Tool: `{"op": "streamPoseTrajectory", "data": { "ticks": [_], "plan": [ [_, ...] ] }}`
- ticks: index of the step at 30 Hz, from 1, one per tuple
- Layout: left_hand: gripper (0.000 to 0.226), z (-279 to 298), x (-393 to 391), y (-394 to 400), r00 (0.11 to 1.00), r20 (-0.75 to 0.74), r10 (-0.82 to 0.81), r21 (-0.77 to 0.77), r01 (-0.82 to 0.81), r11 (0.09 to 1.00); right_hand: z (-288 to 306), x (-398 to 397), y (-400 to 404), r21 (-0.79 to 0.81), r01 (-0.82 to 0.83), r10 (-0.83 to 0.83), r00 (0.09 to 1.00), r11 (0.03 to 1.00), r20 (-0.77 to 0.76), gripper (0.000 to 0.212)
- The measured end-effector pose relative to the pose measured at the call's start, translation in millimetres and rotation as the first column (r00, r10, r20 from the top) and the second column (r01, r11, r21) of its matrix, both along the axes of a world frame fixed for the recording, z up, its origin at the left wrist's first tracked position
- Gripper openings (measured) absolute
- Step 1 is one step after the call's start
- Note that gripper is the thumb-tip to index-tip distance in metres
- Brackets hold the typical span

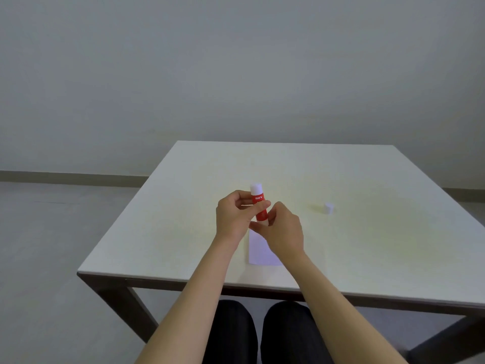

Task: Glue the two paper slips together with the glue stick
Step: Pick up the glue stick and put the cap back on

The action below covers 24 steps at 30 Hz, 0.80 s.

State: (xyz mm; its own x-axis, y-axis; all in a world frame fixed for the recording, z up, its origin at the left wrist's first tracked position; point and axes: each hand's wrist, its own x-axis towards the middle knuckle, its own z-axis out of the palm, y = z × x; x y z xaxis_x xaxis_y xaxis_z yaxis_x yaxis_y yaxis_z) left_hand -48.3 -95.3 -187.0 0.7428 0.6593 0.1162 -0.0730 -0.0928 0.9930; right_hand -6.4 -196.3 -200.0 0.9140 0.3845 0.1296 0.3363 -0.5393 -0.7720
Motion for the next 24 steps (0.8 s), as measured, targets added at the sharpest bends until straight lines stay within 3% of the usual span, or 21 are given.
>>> {"op": "streamPoseTrajectory", "data": {
  "ticks": [2,5,6,8,10,13,15,19,21,23,24],
  "plan": [
    [0.020,0.7,2.0,1.0,1.000,-0.010,0.028,0.020,-0.028,0.999,-3.7,3.6,1.7,-0.065,-0.058,0.066,0.990,0.996,0.125,0.047],
    [0.019,0.0,1.3,8.1,0.998,-0.021,0.066,0.039,-0.065,0.997,-0.9,26.3,-7.0,-0.039,-0.296,0.298,0.954,0.954,0.031,0.046],
    [0.019,-0.3,0.2,11.8,0.997,-0.028,0.069,0.044,-0.068,0.997,-2.0,39.5,-11.8,-0.067,-0.300,0.303,0.951,0.952,0.052,0.048],
    [0.016,-0.4,-3.0,19.4,0.997,-0.047,0.063,0.069,-0.060,0.996,-8.1,69.2,-26.2,-0.208,-0.129,0.163,0.974,0.970,0.158,0.052],
    [0.013,-1.1,-6.0,24.6,0.996,-0.074,0.049,0.100,-0.042,0.994,-17.8,94.2,-46.3,-0.422,0.077,0.010,0.980,0.904,0.200,0.053],
    [0.009,-2.6,-7.4,25.0,0.993,-0.116,0.030,0.168,-0.010,0.986,-36.6,112.7,-70.3,-0.618,0.094,-0.061,0.995,0.781,0.074,0.056],
    [0.005,-3.8,-6.6,23.6,0.991,-0.130,0.018,0.206,0.009,0.979,-42.4,113.0,-77.1,-0.607,0.086,-0.058,0.996,0.790,0.065,0.061],
    [0.003,-3.4,-7.2,21.5,0.991,-0.130,0.014,0.250,0.019,0.968,-28.8,103.6,-75.0,-0.391,0.135,-0.058,0.978,0.910,0.202,0.054],
    [0.007,-2.8,-7.3,21.6,0.992,-0.122,0.022,0.279,0.013,0.960,-11.1,92.0,-64.6,-0.079,0.017,-0.006,0.991,0.997,0.135,0.043],
    [0.010,-2.5,-7.3,21.6,0.991,-0.134,0.015,0.321,0.029,0.947,14.3,72.3,-51.1,0.279,-0.165,0.182,0.983,0.946,-0.034,0.033],
    [0.013,-2.3,-7.3,21.2,0.989,-0.145,0.012,0.345,0.039,0.938,25.9,63.8,-45.3,0.372,-0.237,0.278,0.959,0.897,-0.057,0.029]
  ]
}}
